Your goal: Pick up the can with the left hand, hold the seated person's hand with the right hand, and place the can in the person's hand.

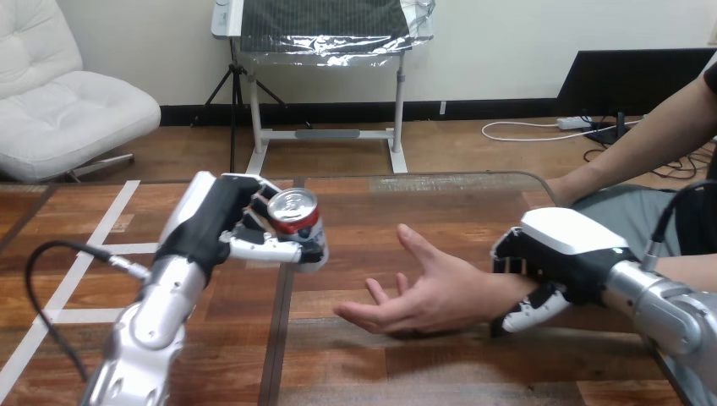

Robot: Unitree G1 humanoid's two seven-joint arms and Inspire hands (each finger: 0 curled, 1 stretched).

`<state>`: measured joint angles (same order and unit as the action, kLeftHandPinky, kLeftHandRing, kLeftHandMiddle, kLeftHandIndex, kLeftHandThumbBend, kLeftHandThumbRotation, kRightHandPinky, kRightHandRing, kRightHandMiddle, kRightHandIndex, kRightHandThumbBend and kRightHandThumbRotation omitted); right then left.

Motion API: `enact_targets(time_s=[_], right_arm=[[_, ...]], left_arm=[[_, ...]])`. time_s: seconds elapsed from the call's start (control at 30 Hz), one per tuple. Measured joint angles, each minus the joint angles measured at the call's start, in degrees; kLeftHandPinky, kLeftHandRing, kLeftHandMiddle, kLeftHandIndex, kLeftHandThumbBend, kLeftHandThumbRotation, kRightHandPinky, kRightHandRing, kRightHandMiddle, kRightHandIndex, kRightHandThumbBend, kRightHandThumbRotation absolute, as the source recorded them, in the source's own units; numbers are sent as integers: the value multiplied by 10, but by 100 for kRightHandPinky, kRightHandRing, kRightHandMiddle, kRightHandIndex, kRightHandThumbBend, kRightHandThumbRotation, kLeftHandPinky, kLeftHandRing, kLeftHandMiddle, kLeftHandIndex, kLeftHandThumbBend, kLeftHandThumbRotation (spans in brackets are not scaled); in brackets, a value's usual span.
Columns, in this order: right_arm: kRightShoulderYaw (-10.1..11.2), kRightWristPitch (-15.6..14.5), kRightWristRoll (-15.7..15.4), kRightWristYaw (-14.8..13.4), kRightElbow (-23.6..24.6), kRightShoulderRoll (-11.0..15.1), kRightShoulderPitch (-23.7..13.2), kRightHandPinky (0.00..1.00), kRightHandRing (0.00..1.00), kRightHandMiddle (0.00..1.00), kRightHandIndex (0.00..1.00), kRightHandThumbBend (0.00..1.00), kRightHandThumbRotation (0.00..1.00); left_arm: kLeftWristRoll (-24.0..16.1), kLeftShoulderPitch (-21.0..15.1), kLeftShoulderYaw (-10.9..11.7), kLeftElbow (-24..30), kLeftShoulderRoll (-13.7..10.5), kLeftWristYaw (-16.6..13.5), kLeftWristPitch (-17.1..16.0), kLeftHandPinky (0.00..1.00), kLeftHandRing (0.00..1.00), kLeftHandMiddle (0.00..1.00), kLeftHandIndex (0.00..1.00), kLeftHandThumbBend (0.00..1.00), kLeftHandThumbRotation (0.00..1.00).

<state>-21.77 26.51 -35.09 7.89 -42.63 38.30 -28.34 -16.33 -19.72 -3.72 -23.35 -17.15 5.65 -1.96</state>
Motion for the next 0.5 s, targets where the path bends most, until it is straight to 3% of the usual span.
enact_targets(time_s=[0.5], right_arm=[[0,-9,11,11,21,-17,-2,31,35,40,41,67,30]], left_arm=[[-4,-44,-18,-53,28,-14,-5,28,33,37,42,69,0]])
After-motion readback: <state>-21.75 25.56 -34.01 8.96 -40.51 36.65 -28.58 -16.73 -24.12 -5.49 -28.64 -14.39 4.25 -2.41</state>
